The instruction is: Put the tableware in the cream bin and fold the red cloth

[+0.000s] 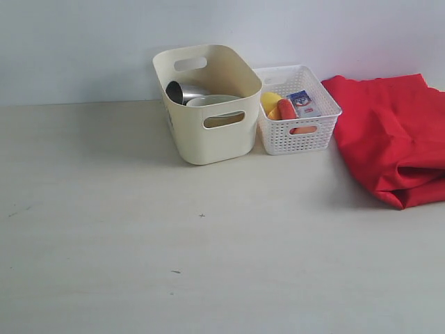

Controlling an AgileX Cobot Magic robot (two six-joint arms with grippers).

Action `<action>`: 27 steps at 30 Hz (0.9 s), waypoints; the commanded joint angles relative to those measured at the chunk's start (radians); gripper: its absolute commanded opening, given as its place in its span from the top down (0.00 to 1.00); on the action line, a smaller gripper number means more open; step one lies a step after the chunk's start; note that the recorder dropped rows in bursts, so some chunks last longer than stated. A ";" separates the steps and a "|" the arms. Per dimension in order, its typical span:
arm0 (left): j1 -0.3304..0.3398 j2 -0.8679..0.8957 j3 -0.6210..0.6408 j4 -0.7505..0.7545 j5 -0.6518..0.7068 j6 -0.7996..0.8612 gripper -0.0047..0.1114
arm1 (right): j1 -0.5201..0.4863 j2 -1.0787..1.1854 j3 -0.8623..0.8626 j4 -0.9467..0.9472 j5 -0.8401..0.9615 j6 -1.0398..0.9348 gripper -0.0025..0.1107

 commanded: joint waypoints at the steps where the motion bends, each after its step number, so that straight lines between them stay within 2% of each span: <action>1: 0.001 -0.006 0.005 0.003 -0.003 -0.004 0.96 | 0.047 -0.138 0.086 -0.001 -0.052 -0.064 0.98; 9: 0.001 -0.006 0.005 0.003 -0.003 -0.004 0.96 | 0.146 -0.282 0.224 0.001 -0.092 -0.063 0.98; 14: 0.001 -0.006 0.005 0.003 -0.003 -0.004 0.96 | 0.146 -0.316 0.226 0.027 -0.053 0.075 0.98; 23: 0.001 -0.006 0.007 0.003 -0.003 -0.004 0.96 | 0.146 -0.326 0.226 0.027 -0.056 0.079 0.98; 27: 0.001 -0.006 0.055 0.033 -0.005 0.018 0.96 | 0.146 -0.326 0.226 0.027 -0.056 0.079 0.98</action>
